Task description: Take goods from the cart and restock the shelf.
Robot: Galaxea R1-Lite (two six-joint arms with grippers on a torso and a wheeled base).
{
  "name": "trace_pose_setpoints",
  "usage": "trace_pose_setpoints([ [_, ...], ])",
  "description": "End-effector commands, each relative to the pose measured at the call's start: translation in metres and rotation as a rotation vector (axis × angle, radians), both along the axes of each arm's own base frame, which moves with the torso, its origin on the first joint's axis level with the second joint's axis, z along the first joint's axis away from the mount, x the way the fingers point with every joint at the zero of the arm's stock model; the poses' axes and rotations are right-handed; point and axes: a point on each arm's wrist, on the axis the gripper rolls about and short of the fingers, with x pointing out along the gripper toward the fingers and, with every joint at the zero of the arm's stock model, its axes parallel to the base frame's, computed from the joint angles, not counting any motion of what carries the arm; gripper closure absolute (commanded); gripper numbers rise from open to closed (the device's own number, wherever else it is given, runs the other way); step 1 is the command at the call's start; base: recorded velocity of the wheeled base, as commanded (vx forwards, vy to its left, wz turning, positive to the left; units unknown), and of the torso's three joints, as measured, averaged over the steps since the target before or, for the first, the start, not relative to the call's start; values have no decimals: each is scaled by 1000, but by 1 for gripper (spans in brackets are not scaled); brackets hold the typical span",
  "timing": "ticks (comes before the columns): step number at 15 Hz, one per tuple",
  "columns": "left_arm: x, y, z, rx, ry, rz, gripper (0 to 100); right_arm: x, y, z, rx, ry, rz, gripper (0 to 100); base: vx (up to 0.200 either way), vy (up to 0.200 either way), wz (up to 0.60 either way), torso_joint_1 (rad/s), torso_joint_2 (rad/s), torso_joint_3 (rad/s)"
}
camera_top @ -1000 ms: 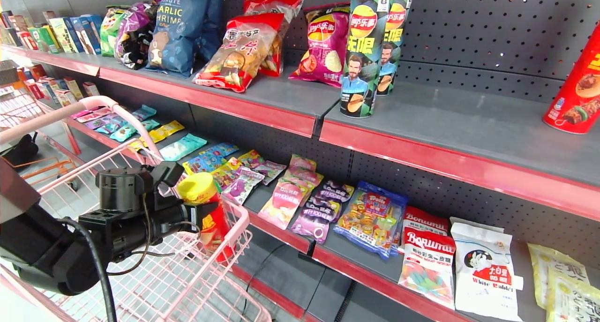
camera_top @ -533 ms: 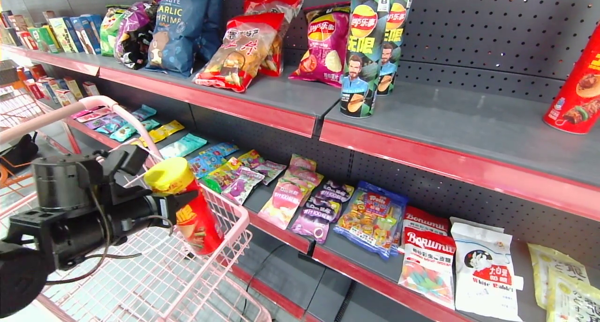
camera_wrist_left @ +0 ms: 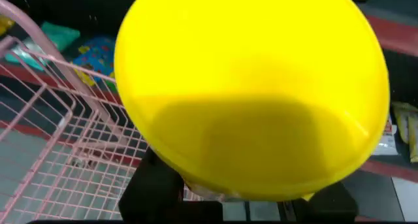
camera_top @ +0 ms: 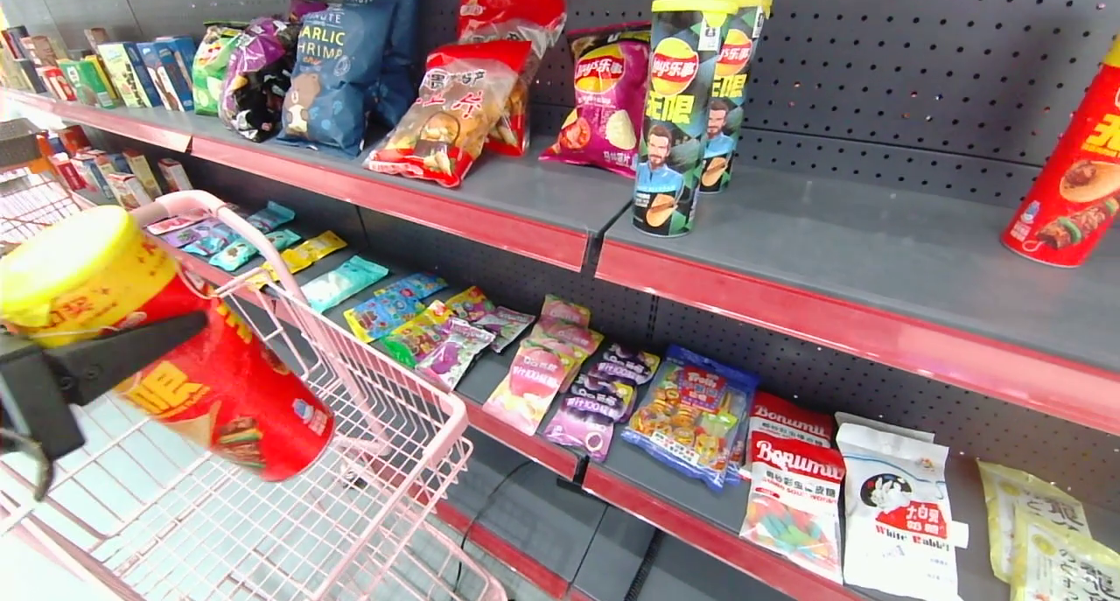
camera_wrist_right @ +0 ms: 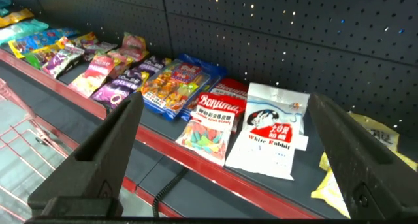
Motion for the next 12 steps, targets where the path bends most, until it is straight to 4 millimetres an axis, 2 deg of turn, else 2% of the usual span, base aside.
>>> trace_pose_setpoints([
  [1, -42, 4, 18, -4, -143, 2, 100, 0, 0, 0, 0, 1, 1, 0, 0, 0, 0, 163, -456, -300],
  [6, -55, 7, 18, 97, -162, 18, 100, 0, 0, 0, 2, 1, 0, 0, 0, 0, 0, 189, -528, -336],
  [12, -62, 9, 21, 110, -146, 102, 100, 0, 0, 0, 2, 1, 0, 0, 0, 0, 0, 229, -578, -347],
])
